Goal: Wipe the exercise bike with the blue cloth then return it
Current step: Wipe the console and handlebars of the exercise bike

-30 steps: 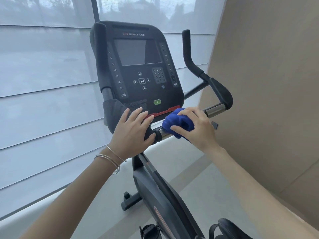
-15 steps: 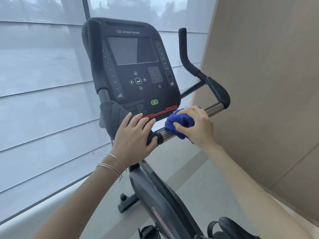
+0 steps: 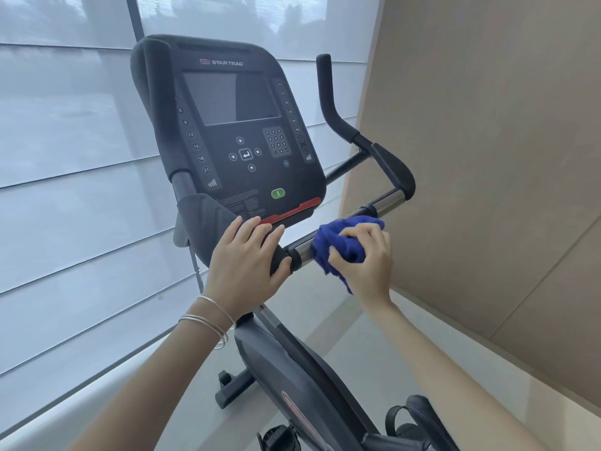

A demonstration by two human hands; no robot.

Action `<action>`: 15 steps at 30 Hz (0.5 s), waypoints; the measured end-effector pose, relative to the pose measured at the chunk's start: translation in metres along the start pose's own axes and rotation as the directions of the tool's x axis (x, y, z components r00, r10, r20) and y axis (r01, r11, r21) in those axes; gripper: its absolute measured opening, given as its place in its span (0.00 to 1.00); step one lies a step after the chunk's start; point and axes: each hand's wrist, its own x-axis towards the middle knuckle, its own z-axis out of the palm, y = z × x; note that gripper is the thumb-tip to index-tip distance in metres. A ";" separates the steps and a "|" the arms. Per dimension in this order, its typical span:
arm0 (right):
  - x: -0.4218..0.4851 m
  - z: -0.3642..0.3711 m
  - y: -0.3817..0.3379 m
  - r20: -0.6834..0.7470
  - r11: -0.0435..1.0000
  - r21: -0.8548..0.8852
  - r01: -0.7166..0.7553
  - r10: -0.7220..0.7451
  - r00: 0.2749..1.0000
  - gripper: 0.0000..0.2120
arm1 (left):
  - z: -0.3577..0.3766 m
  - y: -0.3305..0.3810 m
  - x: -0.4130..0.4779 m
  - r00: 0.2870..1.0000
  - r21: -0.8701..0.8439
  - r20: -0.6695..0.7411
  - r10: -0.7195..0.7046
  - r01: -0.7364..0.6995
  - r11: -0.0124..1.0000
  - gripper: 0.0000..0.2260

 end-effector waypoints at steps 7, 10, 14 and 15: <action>-0.069 0.032 0.014 0.162 0.998 -0.061 0.025 -0.015 0.987 0.14 | 0.000 -0.002 0.000 1.000 -0.010 0.000 0.020 -0.020 1.000 0.25; -0.058 0.027 0.006 -0.019 1.000 0.014 0.014 -0.014 1.000 0.13 | 0.002 -0.003 0.001 1.000 -0.026 -0.011 0.008 -0.008 1.000 0.24; -0.043 0.015 -0.006 -0.035 0.990 0.054 0.129 -0.127 0.991 0.13 | 0.004 -0.004 0.001 1.000 -0.042 -0.025 0.015 -0.016 0.999 0.24; -0.043 0.015 -0.009 -0.029 0.986 0.076 0.146 -0.144 0.989 0.13 | 0.005 -0.004 0.001 0.999 -0.043 -0.033 0.015 -0.016 0.999 0.24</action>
